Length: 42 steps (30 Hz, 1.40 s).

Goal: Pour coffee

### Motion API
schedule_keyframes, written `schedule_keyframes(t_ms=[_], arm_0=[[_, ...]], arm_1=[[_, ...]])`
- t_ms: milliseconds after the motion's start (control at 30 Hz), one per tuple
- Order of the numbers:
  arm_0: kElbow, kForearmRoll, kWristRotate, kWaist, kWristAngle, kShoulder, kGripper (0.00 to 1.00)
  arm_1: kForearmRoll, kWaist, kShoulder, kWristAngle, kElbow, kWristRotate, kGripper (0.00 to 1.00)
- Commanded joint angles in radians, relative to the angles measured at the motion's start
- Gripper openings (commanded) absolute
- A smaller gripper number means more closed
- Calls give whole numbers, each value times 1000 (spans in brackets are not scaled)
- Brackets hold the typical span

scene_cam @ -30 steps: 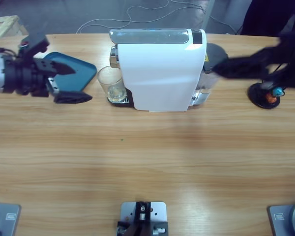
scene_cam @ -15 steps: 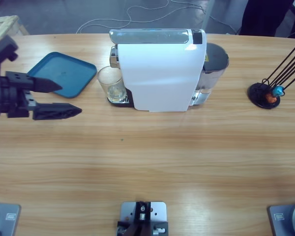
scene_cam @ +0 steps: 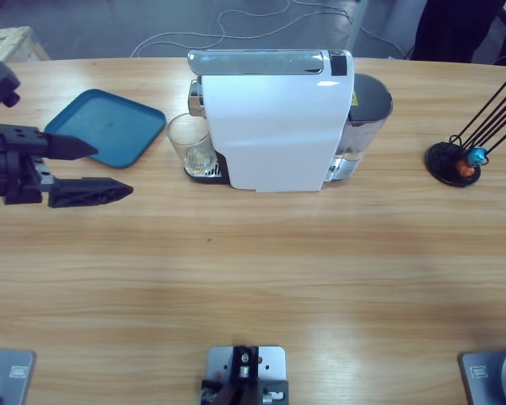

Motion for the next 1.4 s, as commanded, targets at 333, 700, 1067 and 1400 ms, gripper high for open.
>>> schedule_keyframes(t_ms=[333, 700, 1067, 1400], arm_0=[[36, -8, 3, -8, 6, 34, 982], [36, -18, 4, -8, 6, 47, 982], [30, -23, 7, -8, 5, 62, 982], [29, -33, 9, -8, 3, 79, 982]], arm_1=[[20, -13, 119, 24, -26, 25, 0], [16, -48, 139, 17, -12, 24, 0], [13, -50, 151, 20, 12, 16, 0], [7, -49, 160, 40, 28, 12, 0]])
